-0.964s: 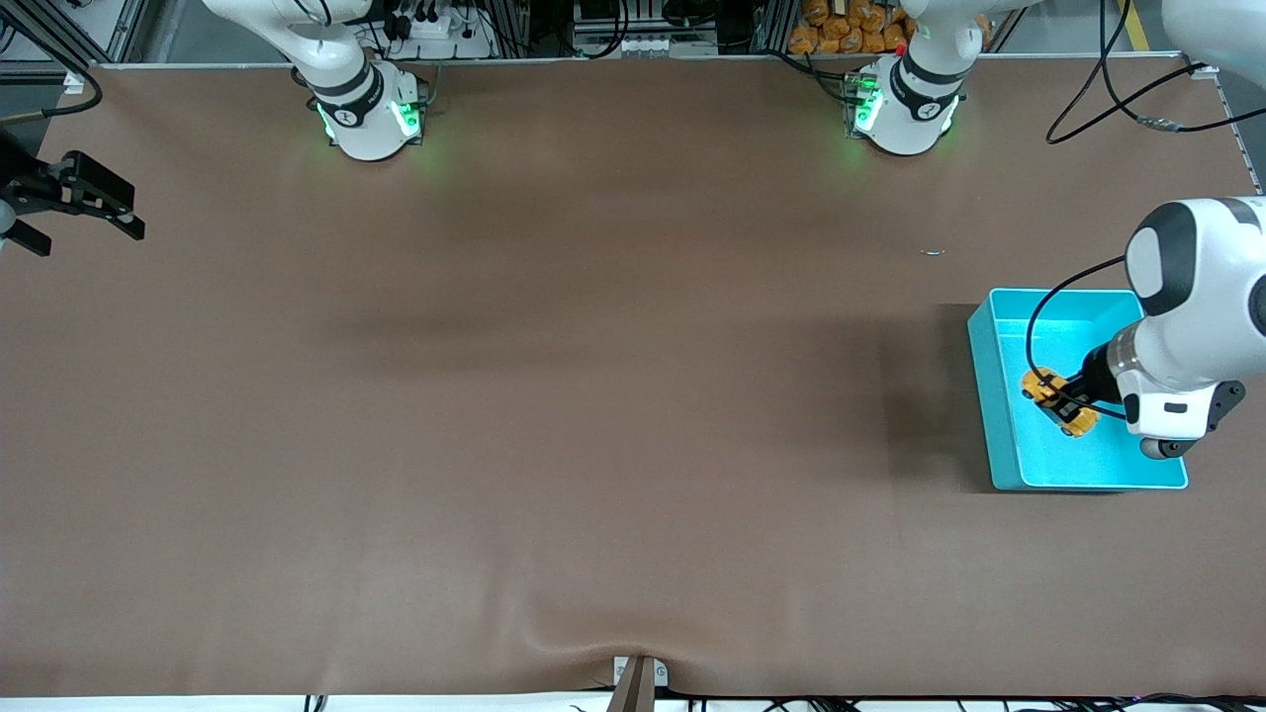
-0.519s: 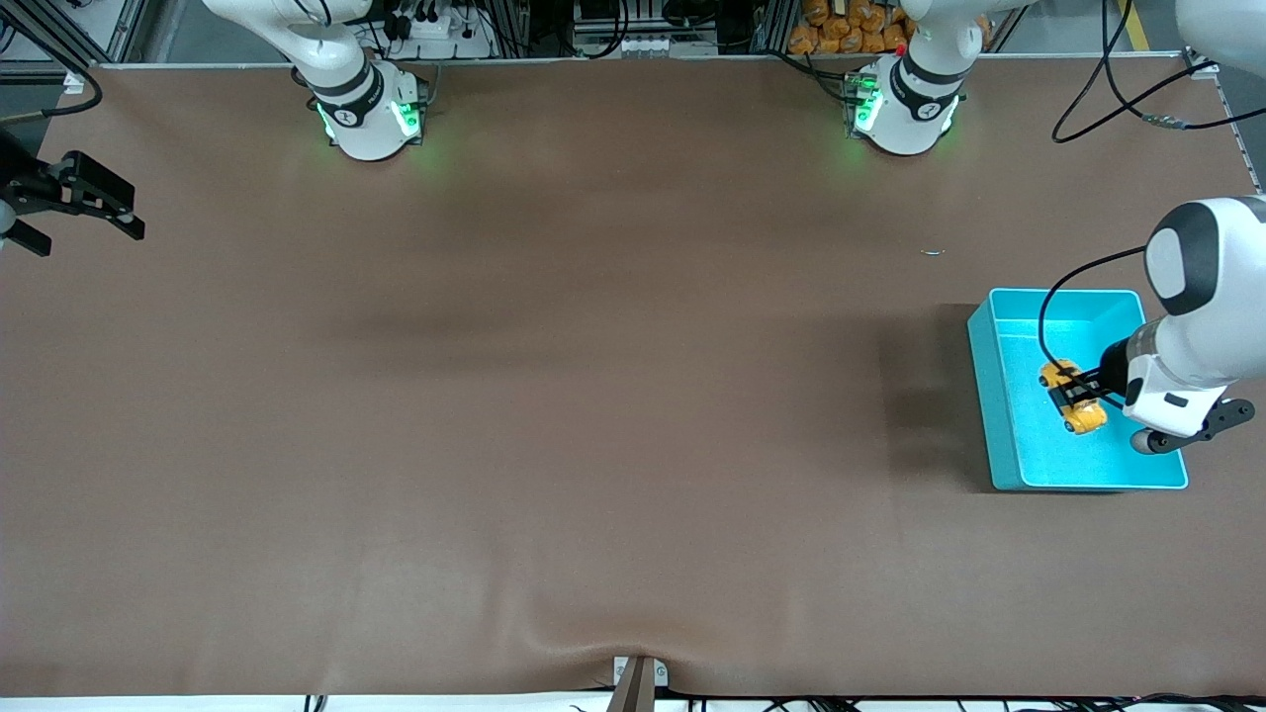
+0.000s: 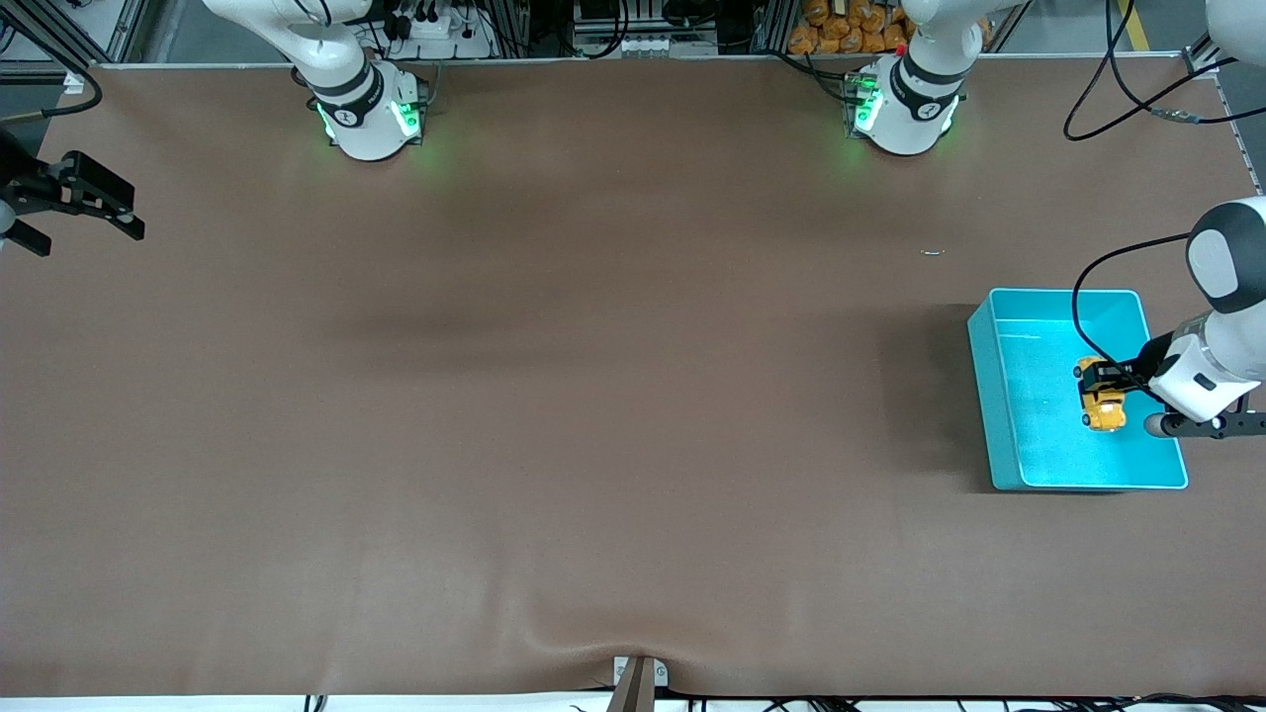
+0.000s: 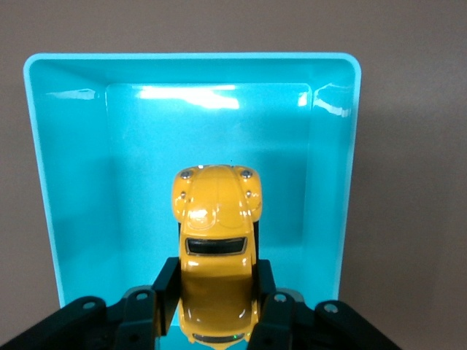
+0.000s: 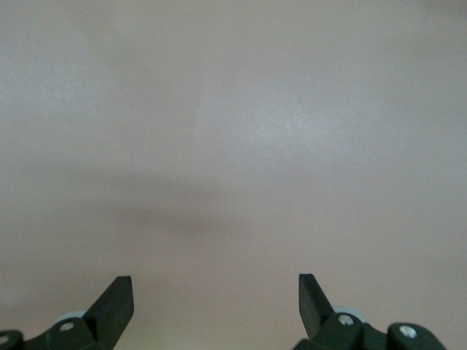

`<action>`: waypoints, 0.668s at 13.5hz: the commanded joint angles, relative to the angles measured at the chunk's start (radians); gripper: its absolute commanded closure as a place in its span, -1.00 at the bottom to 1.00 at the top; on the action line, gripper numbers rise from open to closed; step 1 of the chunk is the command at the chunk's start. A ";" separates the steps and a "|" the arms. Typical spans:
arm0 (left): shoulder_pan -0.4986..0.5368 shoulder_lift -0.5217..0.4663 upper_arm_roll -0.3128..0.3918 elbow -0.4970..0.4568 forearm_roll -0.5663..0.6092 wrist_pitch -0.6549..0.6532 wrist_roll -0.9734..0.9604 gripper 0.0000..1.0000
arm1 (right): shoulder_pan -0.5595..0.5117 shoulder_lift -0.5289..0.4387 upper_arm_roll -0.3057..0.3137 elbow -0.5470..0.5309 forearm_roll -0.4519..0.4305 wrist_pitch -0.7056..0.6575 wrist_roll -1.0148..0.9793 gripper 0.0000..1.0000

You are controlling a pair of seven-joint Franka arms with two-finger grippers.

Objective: Wind and store yellow beetle car
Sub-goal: 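Lift the car over the bin rim and lower it inside, then open the left gripper to release the car in the bin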

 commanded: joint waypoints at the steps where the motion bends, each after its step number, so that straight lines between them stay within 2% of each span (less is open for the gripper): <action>1: 0.017 -0.005 -0.006 -0.062 -0.020 0.093 0.047 1.00 | -0.004 0.000 0.003 0.006 -0.014 -0.005 0.016 -1.00; 9: 0.040 0.089 -0.001 -0.108 -0.003 0.267 0.047 1.00 | -0.004 -0.002 0.003 0.008 -0.014 -0.007 0.017 -1.00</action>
